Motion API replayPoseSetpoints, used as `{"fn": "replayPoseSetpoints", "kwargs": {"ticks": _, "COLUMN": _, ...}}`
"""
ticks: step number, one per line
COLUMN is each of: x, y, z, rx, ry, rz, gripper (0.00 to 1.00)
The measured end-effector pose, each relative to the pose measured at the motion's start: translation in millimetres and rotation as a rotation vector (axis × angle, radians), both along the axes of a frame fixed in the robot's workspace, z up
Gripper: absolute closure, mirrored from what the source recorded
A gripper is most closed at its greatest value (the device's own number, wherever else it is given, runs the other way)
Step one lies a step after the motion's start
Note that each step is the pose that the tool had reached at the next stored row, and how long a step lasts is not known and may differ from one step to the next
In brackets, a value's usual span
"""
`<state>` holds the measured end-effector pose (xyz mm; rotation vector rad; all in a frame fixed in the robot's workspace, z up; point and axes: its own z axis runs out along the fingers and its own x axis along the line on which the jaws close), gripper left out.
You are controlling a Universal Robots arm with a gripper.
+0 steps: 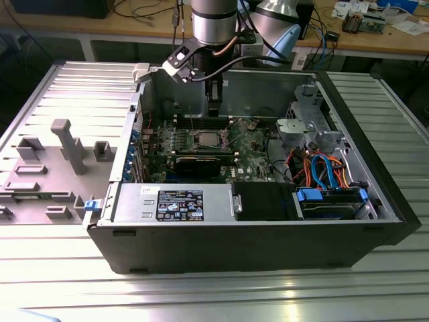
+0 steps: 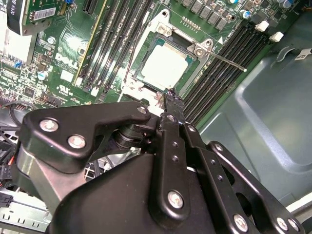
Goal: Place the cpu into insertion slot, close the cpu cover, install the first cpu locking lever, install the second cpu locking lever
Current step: 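Close the cpu cover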
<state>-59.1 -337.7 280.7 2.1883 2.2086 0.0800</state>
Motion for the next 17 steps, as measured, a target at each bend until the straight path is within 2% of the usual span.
{"fn": "replayPoseSetpoints", "kwargs": {"ticks": 17, "x": 3.2, "y": 0.0, "z": 0.0, "rx": 0.0001, "ry": 0.0012, "rz": 0.0, "gripper": 0.89}}
